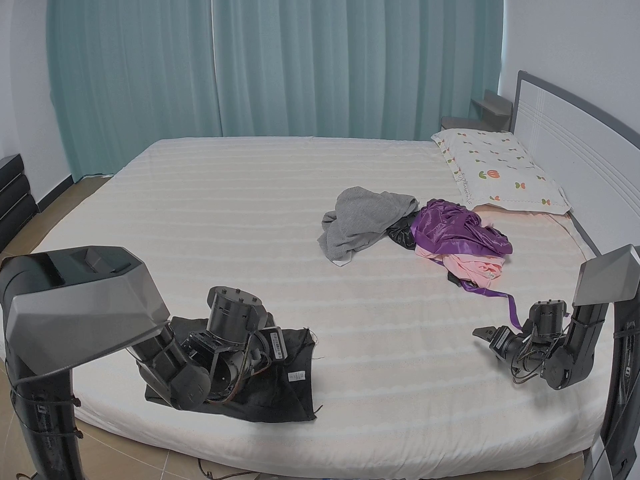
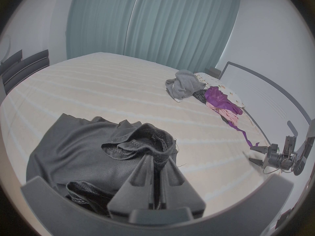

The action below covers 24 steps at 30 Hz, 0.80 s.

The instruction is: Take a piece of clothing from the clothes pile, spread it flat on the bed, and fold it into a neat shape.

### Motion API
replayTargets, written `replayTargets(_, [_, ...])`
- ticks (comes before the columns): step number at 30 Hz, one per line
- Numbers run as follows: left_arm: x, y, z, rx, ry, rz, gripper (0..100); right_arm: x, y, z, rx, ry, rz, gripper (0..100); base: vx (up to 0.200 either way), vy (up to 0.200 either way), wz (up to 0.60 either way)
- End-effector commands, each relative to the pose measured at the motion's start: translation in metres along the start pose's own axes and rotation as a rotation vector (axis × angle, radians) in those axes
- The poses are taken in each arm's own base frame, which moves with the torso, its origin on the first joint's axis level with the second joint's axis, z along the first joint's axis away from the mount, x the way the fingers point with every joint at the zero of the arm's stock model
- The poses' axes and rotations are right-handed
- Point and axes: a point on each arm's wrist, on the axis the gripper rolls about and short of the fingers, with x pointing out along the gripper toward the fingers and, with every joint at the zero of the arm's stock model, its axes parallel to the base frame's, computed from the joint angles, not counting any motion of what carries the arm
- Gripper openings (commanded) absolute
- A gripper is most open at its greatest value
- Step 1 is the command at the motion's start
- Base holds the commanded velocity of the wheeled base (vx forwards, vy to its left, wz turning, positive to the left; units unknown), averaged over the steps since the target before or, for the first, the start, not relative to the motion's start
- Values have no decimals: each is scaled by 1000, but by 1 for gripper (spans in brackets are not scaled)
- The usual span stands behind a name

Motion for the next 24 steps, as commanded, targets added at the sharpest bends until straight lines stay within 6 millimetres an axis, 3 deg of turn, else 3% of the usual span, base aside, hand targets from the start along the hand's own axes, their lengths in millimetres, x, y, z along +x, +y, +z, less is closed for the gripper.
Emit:
replayTargets(1, [12,1,-11,11,29,14,0,0,0,0,0,2,-1,100,0,0,0])
replayTargets(5, [10,-5,-14,-12,33,1,0,0,-1,-1,1,3,-2,100,0,0,0])
replayTargets(6, [10,-5,-14,-12,33,1,100,0,-1,-1,1,3,-2,100,0,0,0])
replayTargets(11, [3,-18,-19,-29,42,-43,100,1,-1,-1,-8,1,0,100,0,0,0])
replayTargets(16, [-13,-22,-6,-72,5,-73,100,1,-1,-1,-8,1,0,100,0,0,0])
replayTargets(22, [-22,12,1,-133,3,-20,100,1,-1,-1,-8,0,1,100,0,0,0])
replayTargets(24, [-26,33,-6,-159,30,4,100,1,-1,-1,-8,1,0,100,0,0,0])
